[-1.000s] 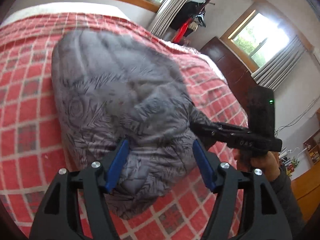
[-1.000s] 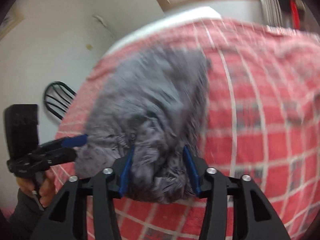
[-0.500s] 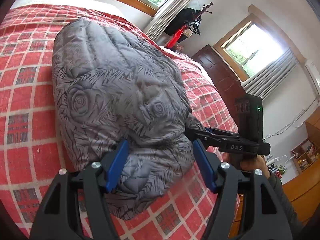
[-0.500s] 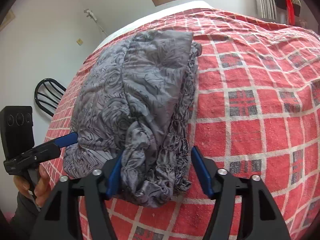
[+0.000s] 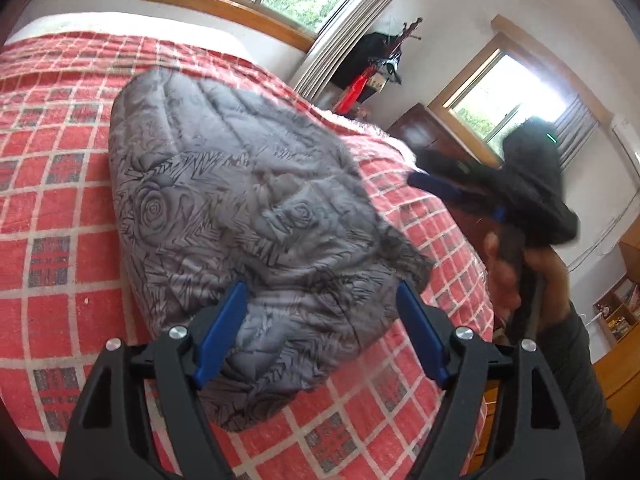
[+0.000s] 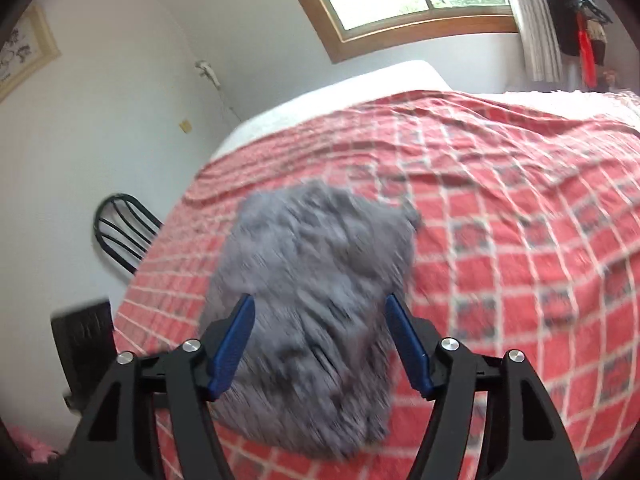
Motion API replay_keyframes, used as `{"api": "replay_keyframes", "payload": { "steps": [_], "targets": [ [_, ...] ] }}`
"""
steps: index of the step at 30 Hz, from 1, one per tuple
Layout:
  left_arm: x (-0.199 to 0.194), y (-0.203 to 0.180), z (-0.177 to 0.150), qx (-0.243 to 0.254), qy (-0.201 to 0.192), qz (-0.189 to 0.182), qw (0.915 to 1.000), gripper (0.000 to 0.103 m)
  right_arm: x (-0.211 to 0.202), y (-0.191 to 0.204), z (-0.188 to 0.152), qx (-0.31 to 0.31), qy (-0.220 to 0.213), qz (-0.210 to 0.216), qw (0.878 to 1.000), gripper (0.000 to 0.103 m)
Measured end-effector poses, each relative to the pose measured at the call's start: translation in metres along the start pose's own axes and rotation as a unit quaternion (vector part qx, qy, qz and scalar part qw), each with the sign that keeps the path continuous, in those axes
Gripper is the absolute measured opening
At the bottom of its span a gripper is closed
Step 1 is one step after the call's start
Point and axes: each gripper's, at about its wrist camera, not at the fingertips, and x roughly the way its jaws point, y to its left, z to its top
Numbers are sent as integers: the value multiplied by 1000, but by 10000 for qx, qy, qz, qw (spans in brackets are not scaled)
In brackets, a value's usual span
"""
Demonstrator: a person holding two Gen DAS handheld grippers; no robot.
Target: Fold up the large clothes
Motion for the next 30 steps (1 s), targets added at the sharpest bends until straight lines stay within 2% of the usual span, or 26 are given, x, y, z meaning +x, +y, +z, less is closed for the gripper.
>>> {"api": "replay_keyframes", "payload": {
  "steps": [2,5,7,12,13,14,16,18,20,24,27,30],
  "targets": [
    [-5,-2,-3,-3,-81,-83,9999,77,21,0,9,48,193,97,9998,63],
    [1,6,-10,-77,11,-125,9999,77,76,-16,8,203,898,-141,9957,58],
    [4,11,-13,-105,29,-270,9996,77,96,-29,1,355,1128,-204,9928,55],
    [2,7,-10,-94,162,-237,9995,79,96,-37,-6,532,1176,-138,9915,55],
    [-5,8,-7,-190,203,-291,9992,82,92,-36,-5,526,1160,-173,9917,56],
    [-15,10,-5,-307,155,-364,9987,88,84,-34,-6,525,1101,-179,9924,58],
    [-37,19,-3,-550,-98,-378,9977,91,68,-34,-7,611,954,-30,9936,63],
    [-55,33,-5,-893,-217,-324,9952,94,51,-39,-9,859,792,179,9930,84],
    [-67,51,-9,-1233,-199,-271,9918,95,39,-46,-13,1074,734,334,9909,94],
    [-66,74,-15,-1660,79,-282,9857,95,25,-67,-26,1522,806,666,9828,97],
    [-41,86,-14,-1797,438,-532,9813,95,33,-74,-28,1693,954,1039,9754,99],
    [-13,98,-8,-1909,737,-380,9781,95,55,-76,-25,1689,1151,1190,9716,99]
  ]
}}
